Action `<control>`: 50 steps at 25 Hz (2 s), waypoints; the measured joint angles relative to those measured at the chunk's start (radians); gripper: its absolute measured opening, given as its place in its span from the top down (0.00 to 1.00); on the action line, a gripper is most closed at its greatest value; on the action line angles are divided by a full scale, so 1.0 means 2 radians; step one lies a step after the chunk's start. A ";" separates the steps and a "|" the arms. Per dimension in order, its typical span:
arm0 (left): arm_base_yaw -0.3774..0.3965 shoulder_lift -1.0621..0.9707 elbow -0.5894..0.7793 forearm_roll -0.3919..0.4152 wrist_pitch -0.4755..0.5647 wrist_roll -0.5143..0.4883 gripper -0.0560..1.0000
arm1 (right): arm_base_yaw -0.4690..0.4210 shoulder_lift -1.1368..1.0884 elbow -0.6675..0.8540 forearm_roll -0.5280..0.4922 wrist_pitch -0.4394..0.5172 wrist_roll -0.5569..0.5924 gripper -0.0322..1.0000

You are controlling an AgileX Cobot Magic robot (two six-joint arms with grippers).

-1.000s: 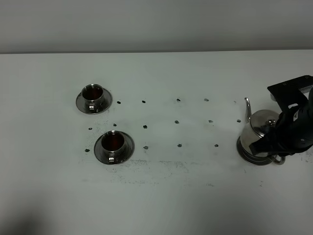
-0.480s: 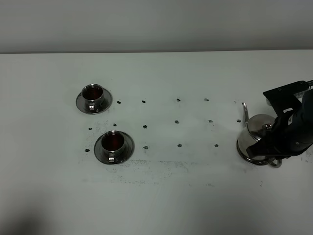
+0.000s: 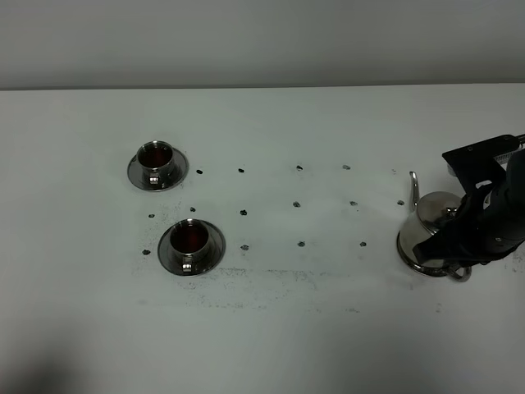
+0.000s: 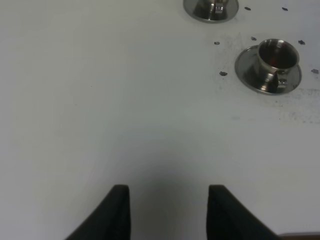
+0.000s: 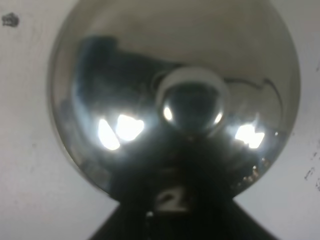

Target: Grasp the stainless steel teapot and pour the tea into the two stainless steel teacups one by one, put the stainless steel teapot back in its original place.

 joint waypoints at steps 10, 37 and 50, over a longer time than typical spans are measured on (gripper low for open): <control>0.000 0.000 0.000 0.000 0.000 0.000 0.60 | 0.000 -0.042 0.000 0.003 0.008 0.000 0.34; 0.000 0.000 0.000 0.000 0.000 0.000 0.60 | 0.000 -0.566 0.098 0.002 0.072 0.001 0.74; 0.000 0.000 0.000 0.000 0.000 0.000 0.60 | -0.001 -0.763 0.158 0.023 0.263 0.016 0.76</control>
